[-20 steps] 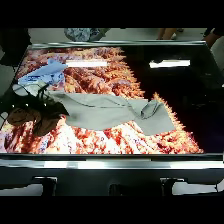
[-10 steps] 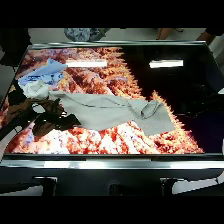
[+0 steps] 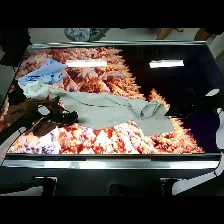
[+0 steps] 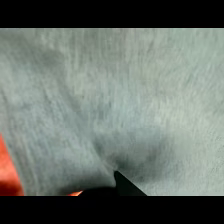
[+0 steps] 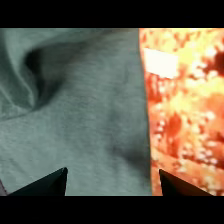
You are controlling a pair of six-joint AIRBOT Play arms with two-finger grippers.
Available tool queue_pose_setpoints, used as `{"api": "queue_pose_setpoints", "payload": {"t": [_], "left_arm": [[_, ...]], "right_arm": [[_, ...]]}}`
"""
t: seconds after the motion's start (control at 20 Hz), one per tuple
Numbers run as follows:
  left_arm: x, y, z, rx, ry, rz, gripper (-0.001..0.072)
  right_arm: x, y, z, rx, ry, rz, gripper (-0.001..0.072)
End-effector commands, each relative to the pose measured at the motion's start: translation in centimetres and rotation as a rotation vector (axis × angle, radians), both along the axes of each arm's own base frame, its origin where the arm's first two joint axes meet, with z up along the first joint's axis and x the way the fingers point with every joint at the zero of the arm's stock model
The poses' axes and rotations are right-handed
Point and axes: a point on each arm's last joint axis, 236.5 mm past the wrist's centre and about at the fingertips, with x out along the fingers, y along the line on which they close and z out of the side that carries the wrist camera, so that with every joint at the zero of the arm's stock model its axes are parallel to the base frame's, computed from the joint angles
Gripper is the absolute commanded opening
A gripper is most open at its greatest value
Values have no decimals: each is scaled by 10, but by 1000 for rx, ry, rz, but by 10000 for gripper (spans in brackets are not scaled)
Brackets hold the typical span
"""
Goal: Fold the shirts.
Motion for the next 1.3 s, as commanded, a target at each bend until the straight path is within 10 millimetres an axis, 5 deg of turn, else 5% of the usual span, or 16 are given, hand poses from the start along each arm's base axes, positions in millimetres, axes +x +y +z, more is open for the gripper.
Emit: {"api": "queue_pose_setpoints", "payload": {"t": [0.0,0.05,0.1,0.15,0.25,0.35,0.45,0.55,0.65,0.7,0.75,0.85,0.95,1.1,1.25], "left_arm": [[4,-1,9,10,-50,-37,40],[6,1,12,10,-58,-34,40],[6,2,15,9,-66,-30,40],[9,4,22,12,-83,-35,39],[20,9,57,35,-166,-87,37],[46,25,135,124,-362,-128,37],[66,32,258,180,-650,-118,37],[52,33,407,188,-977,-83,37],[-1,37,543,203,-1286,-46,37],[-32,41,592,221,-1408,-27,37],[-64,44,631,215,-1502,3,37],[-108,44,664,145,-1581,45,37],[-127,39,660,125,-1560,23,37],[-125,33,630,135,-1437,-26,37],[-106,29,589,151,-1294,-74,37]], "right_arm": [[8,27,-20,-12,40,-4,646],[10,35,-22,-17,38,14,562],[13,42,-21,-22,28,29,359],[14,47,-17,-21,23,43,47],[20,50,13,-21,-31,79,41],[46,37,78,-95,-233,88,41],[74,19,192,-217,-552,24,41],[68,3,351,-372,-960,-80,42],[5,-6,513,-585,-1381,-209,42],[-44,-3,578,-675,-1567,-274,42],[-89,6,621,-713,-1698,-328,42],[-166,23,665,-755,-1846,-392,41],[-209,30,678,-790,-1896,-427,41],[-230,29,684,-821,-1917,-462,41],[-218,22,679,-836,-1886,-459,41]]}}
